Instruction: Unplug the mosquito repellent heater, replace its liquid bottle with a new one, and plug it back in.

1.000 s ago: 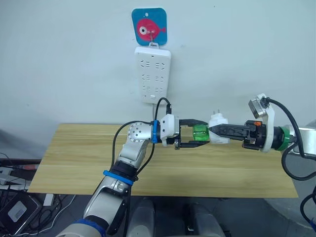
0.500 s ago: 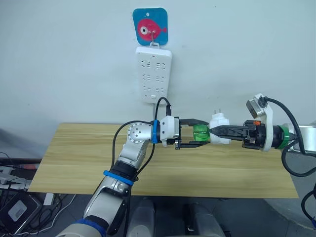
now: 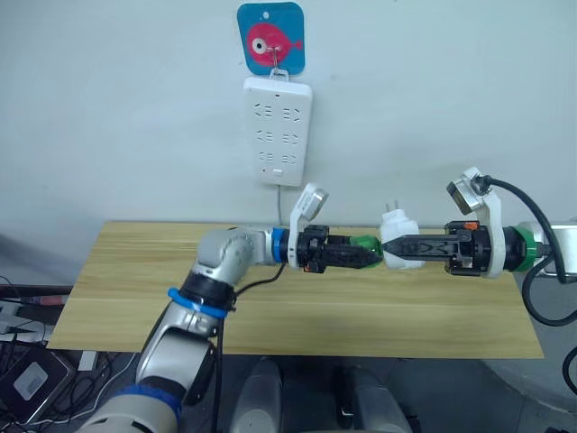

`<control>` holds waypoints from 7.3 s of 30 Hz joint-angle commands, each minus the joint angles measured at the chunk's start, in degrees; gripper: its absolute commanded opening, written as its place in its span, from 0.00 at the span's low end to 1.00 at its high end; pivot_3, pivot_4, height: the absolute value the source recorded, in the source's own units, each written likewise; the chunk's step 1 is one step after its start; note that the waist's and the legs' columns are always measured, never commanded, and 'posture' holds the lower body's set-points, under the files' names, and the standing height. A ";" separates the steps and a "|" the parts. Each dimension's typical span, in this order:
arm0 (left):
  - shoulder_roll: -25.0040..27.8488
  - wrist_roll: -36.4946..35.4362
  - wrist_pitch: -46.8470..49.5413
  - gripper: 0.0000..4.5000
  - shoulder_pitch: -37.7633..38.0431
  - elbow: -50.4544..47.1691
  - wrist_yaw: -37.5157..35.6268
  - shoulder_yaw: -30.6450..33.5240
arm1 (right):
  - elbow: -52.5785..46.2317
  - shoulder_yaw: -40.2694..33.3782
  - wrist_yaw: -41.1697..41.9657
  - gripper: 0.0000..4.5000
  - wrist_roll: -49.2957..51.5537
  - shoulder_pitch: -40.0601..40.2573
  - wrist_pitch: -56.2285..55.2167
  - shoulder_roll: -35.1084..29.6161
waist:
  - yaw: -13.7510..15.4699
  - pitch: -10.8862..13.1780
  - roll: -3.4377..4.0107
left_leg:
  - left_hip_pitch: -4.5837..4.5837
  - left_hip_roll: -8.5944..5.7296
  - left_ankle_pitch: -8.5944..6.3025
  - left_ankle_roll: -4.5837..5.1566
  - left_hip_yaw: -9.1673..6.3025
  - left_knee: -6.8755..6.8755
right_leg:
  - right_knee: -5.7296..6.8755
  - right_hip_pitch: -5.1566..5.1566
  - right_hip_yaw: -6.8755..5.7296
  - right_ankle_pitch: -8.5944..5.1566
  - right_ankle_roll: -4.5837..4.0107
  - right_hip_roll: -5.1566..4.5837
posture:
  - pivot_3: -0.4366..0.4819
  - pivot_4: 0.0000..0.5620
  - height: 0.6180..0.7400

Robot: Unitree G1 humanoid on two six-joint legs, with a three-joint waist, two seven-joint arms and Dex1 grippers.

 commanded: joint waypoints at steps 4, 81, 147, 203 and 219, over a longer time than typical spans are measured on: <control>-1.65 -2.31 10.53 0.71 -2.70 9.08 1.19 3.46 | -2.21 -0.55 2.32 0.70 -0.42 -0.37 -0.20 -1.64 | -0.07 0.03 -0.04 | -0.03 -0.01 0.00 -0.02 0.06 -0.03 | 0.00 -0.02 -0.01 0.06 -0.11 -0.06 | 0.75 0.44 1.00; 6.08 -40.79 1.44 0.50 -1.95 5.35 34.20 -2.48 | 2.86 -1.40 9.43 0.70 -2.32 -3.93 2.48 -2.04 | 2.13 0.00 0.03 | 0.05 0.07 0.21 0.12 0.35 0.20 | 0.15 0.10 -0.10 0.16 -0.02 -0.15 | 0.77 0.39 1.00; 9.20 -4.19 -53.98 0.51 5.48 -11.67 13.40 -12.77 | 7.77 -3.48 3.23 0.70 1.54 -3.52 1.45 1.29 | 5.14 -0.05 0.10 | -0.08 0.16 0.33 0.03 0.43 0.26 | 0.22 0.02 -0.15 0.50 -0.16 -0.21 | 0.77 0.38 1.00; 12.63 -15.43 10.58 0.51 11.69 -9.56 14.25 10.27 | 15.93 4.13 20.65 0.99 -82.14 4.91 -10.79 6.60 | 0.83 -0.03 0.09 | 0.05 0.01 0.76 -0.16 0.56 -0.04 | 0.22 -0.03 0.06 0.47 -0.13 -0.27 | 0.81 0.41 1.00; -2.10 23.74 -54.47 0.51 14.87 -13.69 17.30 2.26 | -18.74 -41.30 -24.32 0.99 -24.94 5.11 6.41 51.80 | 2.07 -0.06 0.13 | 0.00 0.01 0.90 -0.43 0.63 -0.15 | 0.06 -0.02 0.16 0.61 -0.12 -0.31 | 0.77 0.38 1.00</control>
